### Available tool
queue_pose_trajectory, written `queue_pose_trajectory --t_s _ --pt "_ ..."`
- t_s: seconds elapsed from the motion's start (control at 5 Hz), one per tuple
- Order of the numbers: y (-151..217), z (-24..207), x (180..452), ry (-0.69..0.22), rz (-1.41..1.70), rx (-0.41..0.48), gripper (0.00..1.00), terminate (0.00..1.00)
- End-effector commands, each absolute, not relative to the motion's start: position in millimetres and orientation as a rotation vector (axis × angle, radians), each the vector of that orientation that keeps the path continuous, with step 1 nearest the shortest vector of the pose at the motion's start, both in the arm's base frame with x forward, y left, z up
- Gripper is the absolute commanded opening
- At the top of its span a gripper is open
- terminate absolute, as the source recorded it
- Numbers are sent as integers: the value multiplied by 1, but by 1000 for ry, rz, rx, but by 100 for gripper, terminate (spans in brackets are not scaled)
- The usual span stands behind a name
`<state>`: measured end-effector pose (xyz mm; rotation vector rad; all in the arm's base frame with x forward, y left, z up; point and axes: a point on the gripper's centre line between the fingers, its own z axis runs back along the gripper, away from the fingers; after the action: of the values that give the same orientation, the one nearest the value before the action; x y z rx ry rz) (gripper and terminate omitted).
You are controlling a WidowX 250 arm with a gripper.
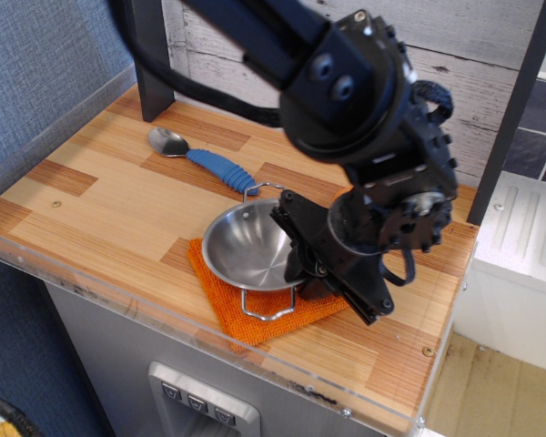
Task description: Put the bowl onto the orange cloth
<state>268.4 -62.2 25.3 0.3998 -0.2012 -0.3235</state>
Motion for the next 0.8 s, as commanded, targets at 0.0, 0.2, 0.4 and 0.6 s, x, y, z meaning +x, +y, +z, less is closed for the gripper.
queue_pose_trajectory --t_s 0.0,0.2,0.4,0.6 --pt "-62 37 265 -231 -305 399 100 0" --pt "-65 39 263 -231 -344 397 100 0" --pt "-69 47 257 -262 -394 333 100 0" --pt "-70 54 254 -283 -425 312 100 0"
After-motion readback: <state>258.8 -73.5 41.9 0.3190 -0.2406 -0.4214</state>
